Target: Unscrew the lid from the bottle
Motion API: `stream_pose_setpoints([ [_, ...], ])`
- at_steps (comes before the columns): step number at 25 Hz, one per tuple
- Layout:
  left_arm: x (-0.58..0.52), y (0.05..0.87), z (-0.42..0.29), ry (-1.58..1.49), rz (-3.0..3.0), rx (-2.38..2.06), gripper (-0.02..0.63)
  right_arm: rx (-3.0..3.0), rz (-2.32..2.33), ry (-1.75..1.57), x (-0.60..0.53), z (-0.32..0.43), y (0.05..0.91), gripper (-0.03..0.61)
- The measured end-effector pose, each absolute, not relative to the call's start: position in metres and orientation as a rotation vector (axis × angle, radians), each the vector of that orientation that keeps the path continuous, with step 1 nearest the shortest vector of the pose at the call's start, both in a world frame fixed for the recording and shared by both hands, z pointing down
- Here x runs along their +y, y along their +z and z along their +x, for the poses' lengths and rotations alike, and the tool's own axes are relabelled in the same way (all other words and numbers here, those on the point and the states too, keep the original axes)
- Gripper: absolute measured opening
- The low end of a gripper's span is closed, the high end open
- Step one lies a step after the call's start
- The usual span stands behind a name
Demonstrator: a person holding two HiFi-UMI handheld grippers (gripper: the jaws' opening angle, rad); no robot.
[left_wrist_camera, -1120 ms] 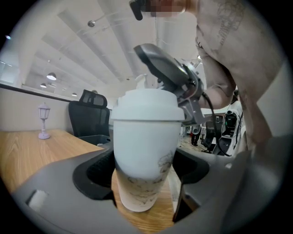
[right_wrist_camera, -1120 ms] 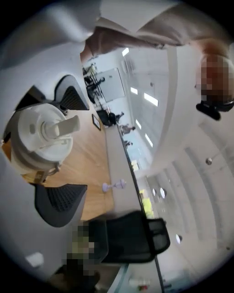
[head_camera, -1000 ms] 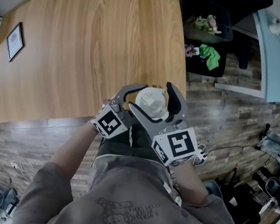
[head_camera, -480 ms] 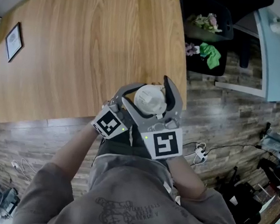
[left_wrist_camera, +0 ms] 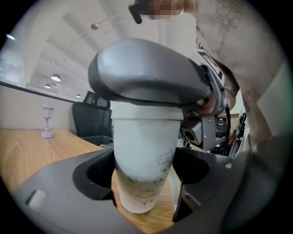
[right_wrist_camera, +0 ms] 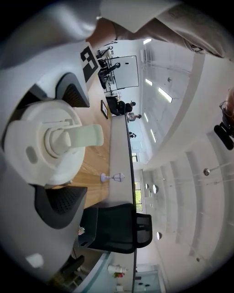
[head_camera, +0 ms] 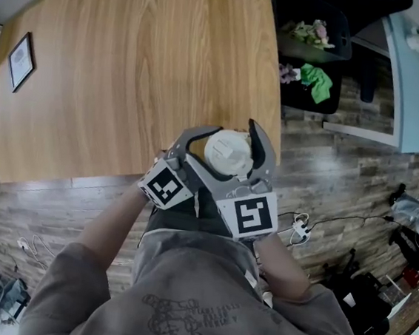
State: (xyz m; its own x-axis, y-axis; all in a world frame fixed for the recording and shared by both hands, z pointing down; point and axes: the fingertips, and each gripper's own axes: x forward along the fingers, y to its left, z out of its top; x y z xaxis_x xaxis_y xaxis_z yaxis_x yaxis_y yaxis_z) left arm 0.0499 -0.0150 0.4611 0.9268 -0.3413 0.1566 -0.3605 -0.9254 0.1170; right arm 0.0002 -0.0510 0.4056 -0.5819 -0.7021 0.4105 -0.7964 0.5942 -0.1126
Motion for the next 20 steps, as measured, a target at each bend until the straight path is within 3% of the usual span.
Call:
stream_pose_setpoints([
  [7,-0.020,0.461,0.050,0.178,2.896,-0.537,0.389,-2.629,1.037,0.448,-0.053,-0.006,0.402,0.511],
  [20,-0.008,0.462,0.052,0.253,3.003,-0.335,0.390,-2.836,-0.158,0.107,0.001,-0.025,0.394,0.486],
])
